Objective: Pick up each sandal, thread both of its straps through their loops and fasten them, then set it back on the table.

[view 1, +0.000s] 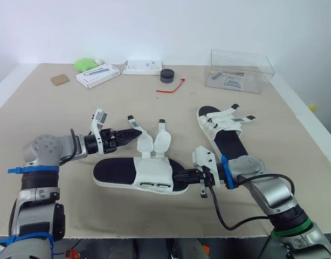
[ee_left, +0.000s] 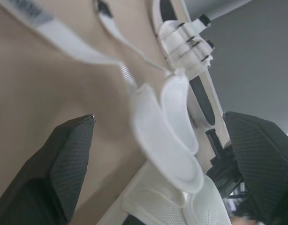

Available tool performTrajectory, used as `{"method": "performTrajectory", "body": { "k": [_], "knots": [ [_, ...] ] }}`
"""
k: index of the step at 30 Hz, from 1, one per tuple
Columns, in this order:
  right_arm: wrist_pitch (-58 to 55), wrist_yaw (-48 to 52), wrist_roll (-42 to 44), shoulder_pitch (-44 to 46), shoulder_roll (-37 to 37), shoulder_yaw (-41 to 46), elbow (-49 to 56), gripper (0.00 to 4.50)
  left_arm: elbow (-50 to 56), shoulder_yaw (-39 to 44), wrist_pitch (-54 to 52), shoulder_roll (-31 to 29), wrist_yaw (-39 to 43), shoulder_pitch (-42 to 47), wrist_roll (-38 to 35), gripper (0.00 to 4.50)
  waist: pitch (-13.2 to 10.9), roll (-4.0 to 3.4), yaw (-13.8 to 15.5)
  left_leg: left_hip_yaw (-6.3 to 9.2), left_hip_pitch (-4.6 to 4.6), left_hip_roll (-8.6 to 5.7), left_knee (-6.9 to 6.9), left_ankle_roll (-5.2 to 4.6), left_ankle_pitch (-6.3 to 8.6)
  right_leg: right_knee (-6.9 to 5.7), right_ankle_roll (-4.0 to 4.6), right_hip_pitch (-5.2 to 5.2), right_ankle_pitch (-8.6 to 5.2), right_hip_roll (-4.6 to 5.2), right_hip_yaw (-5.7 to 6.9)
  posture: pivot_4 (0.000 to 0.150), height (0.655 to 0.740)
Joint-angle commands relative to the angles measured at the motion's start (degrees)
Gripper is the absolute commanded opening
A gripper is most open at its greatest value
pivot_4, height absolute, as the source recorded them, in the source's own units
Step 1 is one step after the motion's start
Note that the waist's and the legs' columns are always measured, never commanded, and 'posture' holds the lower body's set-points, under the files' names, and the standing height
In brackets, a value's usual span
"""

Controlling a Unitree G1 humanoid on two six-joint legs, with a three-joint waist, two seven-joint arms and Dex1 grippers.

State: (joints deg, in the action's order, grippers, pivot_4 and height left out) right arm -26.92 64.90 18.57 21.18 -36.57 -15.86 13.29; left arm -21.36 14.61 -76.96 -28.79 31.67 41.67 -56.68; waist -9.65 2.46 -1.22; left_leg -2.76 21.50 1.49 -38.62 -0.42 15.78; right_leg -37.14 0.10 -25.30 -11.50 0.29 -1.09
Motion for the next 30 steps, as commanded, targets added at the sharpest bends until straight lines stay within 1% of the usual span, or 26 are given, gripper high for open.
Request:
{"method": "performTrajectory", "body": {
  "k": [1,6,13,20,28,29,30],
  "knots": [
    [0.62,-0.18,0.35,1.04,0.54,0.43,1.35,0.11,-5.16,4.97,-1.14,2.30,-2.62,4.05,-0.68,4.50,0.00,0.01,0.03,0.01,0.00,0.00,0.00,0.01,-0.01,0.00,0.01,0.00,0.01,0.01,0.01,0.150,0.7400],
    [0.66,-0.08,0.29,1.09,0.53,0.73,1.55,0.11,-12.10,8.06,-0.49,5.50,-6.98,7.51,1.36,4.50,0.01,0.01,0.00,0.02,0.00,-0.03,0.00,0.08,-0.04,-0.01,0.04,0.00,0.04,0.03,0.00,0.150,0.7400],
    [0.81,0.17,0.18,1.60,0.46,0.86,1.38,0.11,-20.26,9.49,1.15,8.08,-8.02,11.17,4.36,4.50,0.01,0.02,-0.01,0.09,0.02,-0.08,0.01,0.20,-0.10,-0.02,0.04,0.01,0.06,0.07,0.02,0.150,0.7400],
    [1.08,0.39,-0.14,2.17,0.50,0.53,1.14,0.11,-28.89,9.33,8.01,8.07,-6.11,15.12,9.08,4.50,0.01,0.02,-0.02,0.13,0.01,-0.13,0.01,0.27,-0.14,-0.02,0.05,0.01,0.11,0.06,0.08,0.150,0.7400],
    [1.12,0.58,-0.43,2.24,0.20,0.56,1.21,0.11,-38.04,10.40,14.94,9.06,-3.92,19.72,12.70,4.50,0.01,0.03,-0.01,0.17,0.02,-0.25,0.01,0.34,-0.19,-0.03,0.00,0.02,0.15,0.10,0.10,0.150,0.7400],
    [1.08,0.57,-0.40,2.25,0.19,0.59,1.23,0.00,-38.77,10.66,15.35,9.16,-3.85,19.99,12.92,4.11,0.01,0.03,-0.02,0.17,0.03,-0.25,0.01,0.34,-0.19,-0.03,0.00,0.02,0.15,0.11,0.10,0.150,0.7400],
    [1.06,0.57,-0.39,2.25,0.18,0.60,1.24,0.00,-39.36,10.83,15.64,9.23,-3.72,20.22,13.16,3.94,0.01,0.03,-0.04,0.16,0.03,-0.25,0.01,0.34,-0.19,-0.02,-0.01,0.02,0.15,0.12,0.09,0.150,0.7400]
  ]
}}
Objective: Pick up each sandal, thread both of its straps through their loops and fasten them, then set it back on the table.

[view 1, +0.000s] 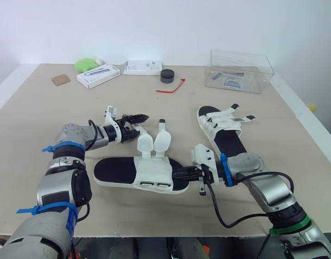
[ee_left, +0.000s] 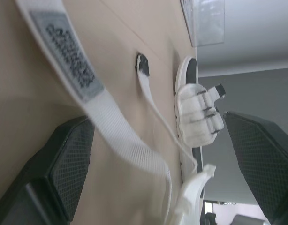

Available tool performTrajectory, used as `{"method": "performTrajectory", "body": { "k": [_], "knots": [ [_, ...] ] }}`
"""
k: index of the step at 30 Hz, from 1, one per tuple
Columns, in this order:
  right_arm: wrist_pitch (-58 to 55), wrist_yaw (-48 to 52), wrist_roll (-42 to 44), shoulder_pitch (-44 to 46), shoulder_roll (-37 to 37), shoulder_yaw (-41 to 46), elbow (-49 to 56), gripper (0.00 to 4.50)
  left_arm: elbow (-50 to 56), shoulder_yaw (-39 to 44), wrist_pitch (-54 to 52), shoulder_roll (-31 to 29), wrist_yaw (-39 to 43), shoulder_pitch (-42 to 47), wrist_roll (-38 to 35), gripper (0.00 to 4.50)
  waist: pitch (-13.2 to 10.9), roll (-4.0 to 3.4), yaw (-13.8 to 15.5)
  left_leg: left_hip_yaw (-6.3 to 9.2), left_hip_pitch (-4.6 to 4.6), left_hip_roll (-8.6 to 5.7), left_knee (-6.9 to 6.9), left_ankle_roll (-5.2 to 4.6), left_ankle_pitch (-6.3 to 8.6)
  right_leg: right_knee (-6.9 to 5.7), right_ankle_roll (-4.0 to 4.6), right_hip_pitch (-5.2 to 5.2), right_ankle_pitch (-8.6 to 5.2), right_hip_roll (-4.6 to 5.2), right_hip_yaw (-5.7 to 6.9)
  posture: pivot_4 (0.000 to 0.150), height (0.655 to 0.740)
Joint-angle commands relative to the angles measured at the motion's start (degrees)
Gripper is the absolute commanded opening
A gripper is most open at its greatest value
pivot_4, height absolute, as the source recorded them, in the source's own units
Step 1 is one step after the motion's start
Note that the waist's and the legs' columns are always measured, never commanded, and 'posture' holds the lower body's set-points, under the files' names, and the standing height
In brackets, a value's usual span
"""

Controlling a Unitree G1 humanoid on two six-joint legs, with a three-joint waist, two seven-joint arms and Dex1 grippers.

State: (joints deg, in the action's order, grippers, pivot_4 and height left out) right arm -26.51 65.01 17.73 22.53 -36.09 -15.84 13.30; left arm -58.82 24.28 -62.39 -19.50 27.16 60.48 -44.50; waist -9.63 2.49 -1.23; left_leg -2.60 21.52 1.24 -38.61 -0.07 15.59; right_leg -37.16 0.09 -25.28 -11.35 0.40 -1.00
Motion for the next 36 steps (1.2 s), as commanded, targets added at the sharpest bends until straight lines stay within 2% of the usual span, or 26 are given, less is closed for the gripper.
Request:
{"method": "performTrajectory", "body": {
  "k": [1,4,6,8,9,16,20,26,36],
  "knots": [
    [0.64,0.46,0.47,0.86,-0.34,0.61,1.30,0.00,-2.44,1.25,1.24,0.02,0.88,1.63,1.37,3.56,0.00,0.00,-0.04,-0.01,0.00,-0.02,0.00,0.00,0.00,0.00,0.00,0.00,0.00,0.00,-0.01,0.150,0.7400],
    [0.57,0.53,0.52,0.72,-0.42,0.55,1.56,0.00,-3.71,1.79,2.00,0.30,0.94,2.06,2.21,2.32,0.00,0.00,-0.04,0.00,0.02,-0.03,0.01,0.00,0.00,0.00,0.00,-0.01,0.00,-0.01,0.00,0.150,0.7400],
    [0.51,0.52,0.55,0.66,-0.41,0.49,1.69,0.00,-4.24,2.02,2.43,0.34,0.94,2.22,2.62,1.21,0.00,0.00,-0.04,0.01,0.02,-0.02,0.01,0.00,0.00,0.00,0.00,-0.02,0.00,-0.01,0.00,0.150,0.7400],
    [0.55,0.68,0.55,0.62,-0.44,0.36,1.73,0.00,-4.08,1.96,2.83,0.27,1.41,2.22,3.02,0.34,0.00,0.01,-0.04,0.01,0.02,-0.02,0.01,0.00,0.00,0.00,0.00,-0.02,0.00,-0.01,0.00,0.150,0.7400],
    [0.65,0.76,0.48,0.60,-0.47,0.28,1.71,0.00,-3.93,1.93,2.83,0.21,1.69,2.22,3.22,0.10,0.00,0.01,-0.02,0.03,0.02,-0.02,0.01,0.01,0.00,0.00,0.00,-0.01,0.00,0.00,0.01,0.150,0.7400],
    [1.17,0.99,0.13,0.84,-0.36,-0.01,1.22,0.00,2.01,-0.41,5.79,-0.35,6.84,2.17,5.62,0.10,-0.01,0.03,-0.04,0.07,0.05,-0.03,0.01,0.13,-0.07,0.00,-0.03,-0.02,0.02,-0.03,0.05,0.150,0.7400],
    [1.06,1.16,0.11,0.93,-0.36,0.13,1.09,0.00,14.46,-6.12,6.94,-0.46,13.48,-0.67,7.17,0.10,-0.01,0.03,-0.05,0.11,0.09,-0.03,0.01,0.16,-0.09,0.00,-0.02,-0.03,0.03,-0.02,0.03,0.150,0.7400],
    [-0.57,0.56,0.56,0.89,0.17,0.22,1.15,0.00,37.43,-7.72,4.87,-0.13,15.07,-8.73,3.24,0.10,-0.01,0.03,-0.14,0.11,0.11,0.11,0.03,0.21,-0.07,0.02,-0.01,-0.04,0.03,0.00,-0.10,0.150,0.7400],
    [-3.26,-1.93,0.50,2.77,2.68,0.31,-0.22,0.00,54.37,-11.75,7.73,-1.22,15.80,-15.88,2.94,0.10,-0.01,0.03,-0.03,0.20,0.11,0.11,0.00,0.25,-0.11,0.01,0.01,-0.02,0.04,-0.02,-0.04,0.150,0.7400]
  ]
}}
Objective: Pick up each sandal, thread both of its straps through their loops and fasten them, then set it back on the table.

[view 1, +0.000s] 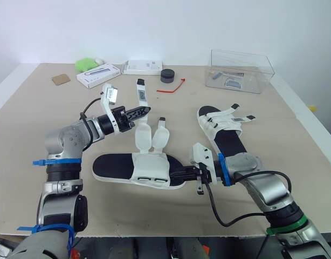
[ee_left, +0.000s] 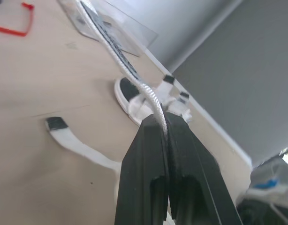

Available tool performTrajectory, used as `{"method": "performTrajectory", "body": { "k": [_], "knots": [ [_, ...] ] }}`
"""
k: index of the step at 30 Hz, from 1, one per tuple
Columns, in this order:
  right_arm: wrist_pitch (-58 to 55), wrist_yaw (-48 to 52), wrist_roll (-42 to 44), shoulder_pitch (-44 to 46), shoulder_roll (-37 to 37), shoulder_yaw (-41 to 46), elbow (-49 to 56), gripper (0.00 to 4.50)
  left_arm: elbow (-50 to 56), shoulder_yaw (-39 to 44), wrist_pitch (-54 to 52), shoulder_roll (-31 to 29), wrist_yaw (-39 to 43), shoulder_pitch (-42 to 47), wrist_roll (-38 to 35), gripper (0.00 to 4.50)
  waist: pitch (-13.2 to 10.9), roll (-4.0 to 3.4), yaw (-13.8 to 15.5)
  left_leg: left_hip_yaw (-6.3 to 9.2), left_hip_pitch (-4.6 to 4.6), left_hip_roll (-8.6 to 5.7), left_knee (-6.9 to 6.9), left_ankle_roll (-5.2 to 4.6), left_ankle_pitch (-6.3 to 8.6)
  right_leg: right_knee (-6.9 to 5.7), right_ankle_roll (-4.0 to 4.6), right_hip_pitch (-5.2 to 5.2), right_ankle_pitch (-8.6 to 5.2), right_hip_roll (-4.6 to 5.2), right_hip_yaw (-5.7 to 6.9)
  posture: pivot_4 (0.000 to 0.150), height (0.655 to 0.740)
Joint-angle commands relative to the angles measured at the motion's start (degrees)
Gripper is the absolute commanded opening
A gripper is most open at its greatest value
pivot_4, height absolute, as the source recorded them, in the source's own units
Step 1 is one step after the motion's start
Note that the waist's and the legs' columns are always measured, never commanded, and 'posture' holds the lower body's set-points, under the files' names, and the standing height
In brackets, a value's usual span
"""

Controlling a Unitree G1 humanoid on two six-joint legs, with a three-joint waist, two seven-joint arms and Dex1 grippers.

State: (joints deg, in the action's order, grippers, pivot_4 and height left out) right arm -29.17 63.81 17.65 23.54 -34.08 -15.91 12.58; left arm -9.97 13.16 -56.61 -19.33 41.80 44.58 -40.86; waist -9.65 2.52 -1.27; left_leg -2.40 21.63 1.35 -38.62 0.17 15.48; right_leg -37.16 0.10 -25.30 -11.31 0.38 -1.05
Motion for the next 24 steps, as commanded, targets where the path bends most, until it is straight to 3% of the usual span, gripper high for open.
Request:
{"method": "performTrajectory", "body": {
  "k": [1,5,11,20,24],
  "knots": [
    [-0.80,-0.90,0.38,2.15,0.86,0.25,0.09,0.00,7.85,-1.88,2.49,-2.16,2.03,-0.69,-0.35,0.10,0.00,0.00,-0.04,0.01,0.00,0.01,0.00,0.00,0.00,0.00,0.01,0.00,0.00,-0.01,0.01,0.150,0.7400],
    [-1.18,-1.54,-0.50,3.26,1.21,-0.02,-1.47,0.00,16.94,-7.85,8.82,-5.80,5.74,-4.71,3.44,0.10,0.00,-0.01,-0.06,0.00,-0.01,0.08,0.02,0.01,0.00,0.01,0.03,-0.01,0.00,-0.08,0.00,0.150,0.7400],
    [-0.38,-1.17,-1.66,3.80,1.12,-0.62,-3.08,0.00,26.21,-17.42,31.68,-15.05,16.07,-14.95,16.54,0.10,0.00,-0.01,-0.10,-0.04,-0.02,0.07,0.04,0.00,0.00,0.03,0.06,0.00,-0.01,-0.06,-0.02,0.150,0.7400],
    [0.22,-1.14,-2.55,4.44,1.71,-1.68,-4.16,0.00,22.72,-20.74,64.27,-18.52,23.15,-18.60,28.67,0.10,0.00,-0.01,0.11,-0.09,-0.04,0.13,0.03,-0.07,-0.04,0.04,-0.19,0.02,-0.15,-0.09,0.03,0.150,0.7400],
    [0.70,-0.92,-2.94,5.07,1.89,-2.05,-4.89,0.00,17.30,-20.15,84.77,-19.52,23.90,-18.78,33.87,0.10,0.00,-0.01,0.08,-0.10,-0.05,0.16,0.03,-0.07,-0.04,0.05,-0.16,0.01,-0.14,-0.11,0.02,0.150,0.7400]
  ]
}}
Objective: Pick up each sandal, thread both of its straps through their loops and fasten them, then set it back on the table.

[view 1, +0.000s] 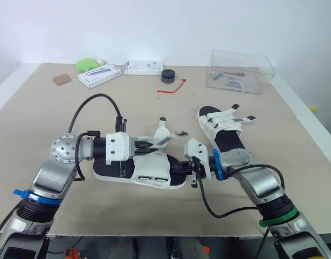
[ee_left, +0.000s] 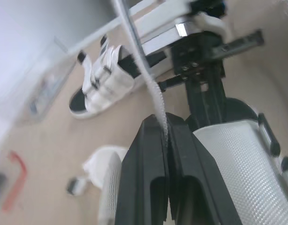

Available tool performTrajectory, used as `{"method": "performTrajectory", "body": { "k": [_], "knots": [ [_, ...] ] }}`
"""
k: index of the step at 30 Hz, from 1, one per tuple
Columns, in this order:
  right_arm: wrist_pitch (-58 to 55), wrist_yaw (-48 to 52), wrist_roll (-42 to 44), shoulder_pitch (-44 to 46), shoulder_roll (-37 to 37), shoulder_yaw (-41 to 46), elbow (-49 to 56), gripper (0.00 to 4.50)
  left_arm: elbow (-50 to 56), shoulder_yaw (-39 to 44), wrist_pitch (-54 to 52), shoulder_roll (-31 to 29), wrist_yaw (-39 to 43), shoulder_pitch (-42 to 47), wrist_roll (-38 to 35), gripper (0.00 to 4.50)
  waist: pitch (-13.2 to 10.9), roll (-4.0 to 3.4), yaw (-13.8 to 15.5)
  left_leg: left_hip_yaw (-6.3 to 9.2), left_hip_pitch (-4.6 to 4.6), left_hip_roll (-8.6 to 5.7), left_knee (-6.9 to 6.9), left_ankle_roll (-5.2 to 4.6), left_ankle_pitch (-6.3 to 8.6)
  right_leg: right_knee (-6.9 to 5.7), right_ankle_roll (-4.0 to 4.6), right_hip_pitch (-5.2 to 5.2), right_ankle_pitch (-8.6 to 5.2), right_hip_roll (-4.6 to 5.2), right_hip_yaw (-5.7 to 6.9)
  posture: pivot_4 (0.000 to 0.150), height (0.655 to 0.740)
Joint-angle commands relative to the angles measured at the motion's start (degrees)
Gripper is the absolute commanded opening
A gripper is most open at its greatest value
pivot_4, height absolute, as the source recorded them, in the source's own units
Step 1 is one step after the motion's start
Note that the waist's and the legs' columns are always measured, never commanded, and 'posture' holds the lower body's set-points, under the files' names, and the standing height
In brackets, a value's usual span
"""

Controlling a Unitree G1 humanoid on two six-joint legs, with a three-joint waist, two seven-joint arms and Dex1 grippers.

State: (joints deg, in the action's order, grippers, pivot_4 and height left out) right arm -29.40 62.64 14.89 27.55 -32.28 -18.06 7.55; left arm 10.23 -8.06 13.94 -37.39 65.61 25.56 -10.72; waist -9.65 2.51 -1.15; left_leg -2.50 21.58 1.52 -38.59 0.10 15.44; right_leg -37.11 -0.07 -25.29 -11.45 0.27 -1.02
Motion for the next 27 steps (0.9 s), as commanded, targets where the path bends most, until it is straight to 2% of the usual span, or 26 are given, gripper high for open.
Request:
{"method": "performTrajectory", "body": {
  "k": [1,3,9,19,24,27],
  "knots": [
    [0.91,0.25,-0.21,1.20,0.19,0.09,0.02,0.00,-4.85,0.97,18.88,-2.00,0.53,0.27,4.63,0.10,0.00,0.00,-0.03,-0.01,-0.01,0.01,0.01,0.00,0.00,0.00,0.03,-0.01,0.01,0.00,-0.01,0.150,0.7400],
    [1.02,0.40,-0.33,1.40,0.27,0.01,-0.21,0.00,-8.63,1.11,26.83,-2.39,-0.81,0.96,6.94,0.10,0.00,0.00,-0.02,-0.02,-0.02,0.04,0.01,-0.01,0.00,0.00,0.04,-0.01,0.02,-0.02,-0.01,0.150,0.7400],
    [1.46,1.04,-0.72,1.89,0.50,-0.29,-0.93,0.00,-16.04,1.09,40.03,-2.67,-5.47,3.98,10.28,0.10,0.00,0.00,-0.01,-0.07,-0.01,0.03,-0.01,-0.03,-0.01,0.01,-0.03,0.00,0.03,0.02,0.00,0.150,0.7400],
    [2.57,1.96,-1.39,2.82,1.03,-0.90,-2.41,0.00,-17.70,1.49,46.36,-4.05,-12.46,4.57,13.37,0.10,0.00,0.00,-0.08,-0.26,-0.06,0.09,0.00,-0.09,0.04,0.00,-0.04,-0.02,0.05,0.00,-0.01,0.150,0.7400],
    [3.10,2.23,-1.56,3.19,1.18,-1.04,-3.14,0.00,-15.87,1.03,44.95,-6.23,-14.21,3.62,10.35,0.10,0.00,0.00,-0.10,-0.34,-0.11,0.15,0.00,-0.09,0.04,0.00,-0.06,-0.03,0.07,0.00,-0.04,0.150,0.7400],
    [3.52,2.45,-1.73,3.43,1.27,-1.10,-3.70,0.00,-14.31,0.71,42.91,-7.58,-14.46,2.21,8.41,0.94,0.00,0.00,-0.12,-0.36,-0.12,0.18,0.00,-0.09,0.04,0.00,-0.05,-0.03,0.06,0.00,-0.04,0.150,0.7400]
  ]
}}
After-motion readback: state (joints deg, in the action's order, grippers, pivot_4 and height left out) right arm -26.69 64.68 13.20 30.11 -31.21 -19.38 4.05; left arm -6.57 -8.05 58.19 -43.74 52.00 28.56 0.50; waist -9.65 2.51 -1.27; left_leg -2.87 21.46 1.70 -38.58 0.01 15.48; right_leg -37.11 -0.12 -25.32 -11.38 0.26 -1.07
